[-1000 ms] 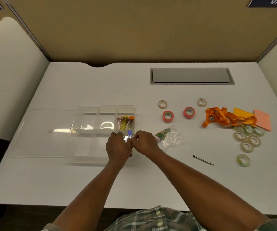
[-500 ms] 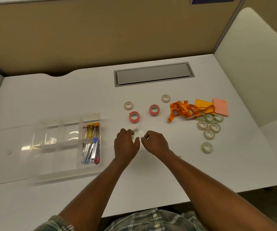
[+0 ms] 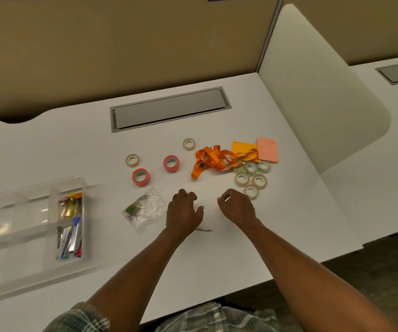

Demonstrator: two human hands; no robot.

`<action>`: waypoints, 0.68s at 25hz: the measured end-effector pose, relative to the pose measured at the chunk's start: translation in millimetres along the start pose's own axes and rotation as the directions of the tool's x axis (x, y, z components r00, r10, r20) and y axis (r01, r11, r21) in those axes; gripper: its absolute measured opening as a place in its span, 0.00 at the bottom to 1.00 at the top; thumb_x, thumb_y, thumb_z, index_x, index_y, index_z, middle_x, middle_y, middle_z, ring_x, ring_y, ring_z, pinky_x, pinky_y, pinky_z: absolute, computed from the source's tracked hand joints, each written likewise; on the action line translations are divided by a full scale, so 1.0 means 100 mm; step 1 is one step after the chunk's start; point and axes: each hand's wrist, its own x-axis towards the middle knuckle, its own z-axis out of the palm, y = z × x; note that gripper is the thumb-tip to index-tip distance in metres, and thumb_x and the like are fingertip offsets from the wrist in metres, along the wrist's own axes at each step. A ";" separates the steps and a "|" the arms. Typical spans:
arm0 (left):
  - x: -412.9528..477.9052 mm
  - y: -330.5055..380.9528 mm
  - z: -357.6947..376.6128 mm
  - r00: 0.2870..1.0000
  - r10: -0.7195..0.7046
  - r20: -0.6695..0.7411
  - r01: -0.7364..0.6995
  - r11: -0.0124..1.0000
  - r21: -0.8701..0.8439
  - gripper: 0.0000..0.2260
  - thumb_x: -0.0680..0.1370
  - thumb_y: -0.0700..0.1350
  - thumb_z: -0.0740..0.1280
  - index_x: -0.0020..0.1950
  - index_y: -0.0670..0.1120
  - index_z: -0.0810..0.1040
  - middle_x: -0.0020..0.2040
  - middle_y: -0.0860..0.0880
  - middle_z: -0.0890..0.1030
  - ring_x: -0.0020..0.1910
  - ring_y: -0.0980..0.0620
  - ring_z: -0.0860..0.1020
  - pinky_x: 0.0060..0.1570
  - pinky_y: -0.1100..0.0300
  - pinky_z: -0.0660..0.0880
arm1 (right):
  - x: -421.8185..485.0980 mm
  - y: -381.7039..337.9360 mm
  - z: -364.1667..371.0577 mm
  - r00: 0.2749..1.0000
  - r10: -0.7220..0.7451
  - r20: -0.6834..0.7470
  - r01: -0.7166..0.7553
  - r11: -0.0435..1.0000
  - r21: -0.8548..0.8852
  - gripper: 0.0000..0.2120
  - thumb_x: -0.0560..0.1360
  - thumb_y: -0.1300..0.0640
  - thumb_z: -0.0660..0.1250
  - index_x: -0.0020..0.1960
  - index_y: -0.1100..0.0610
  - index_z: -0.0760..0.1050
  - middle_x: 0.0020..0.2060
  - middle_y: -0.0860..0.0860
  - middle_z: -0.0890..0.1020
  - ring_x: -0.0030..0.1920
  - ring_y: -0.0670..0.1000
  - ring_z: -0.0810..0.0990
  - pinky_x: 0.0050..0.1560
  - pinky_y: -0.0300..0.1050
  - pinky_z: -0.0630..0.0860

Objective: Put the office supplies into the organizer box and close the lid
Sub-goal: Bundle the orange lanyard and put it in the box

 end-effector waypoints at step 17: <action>0.62 0.47 0.49 0.960 0.055 0.273 -0.122 0.965 0.233 0.28 0.76 0.58 0.66 0.73 0.49 0.66 0.76 0.45 0.62 0.72 0.44 0.63 0.65 0.49 0.71 | 1.22 0.15 -0.79 0.955 -0.273 -0.117 0.273 0.962 -0.014 0.12 0.76 0.55 0.67 0.58 0.54 0.77 0.57 0.55 0.78 0.56 0.57 0.79 0.50 0.49 0.75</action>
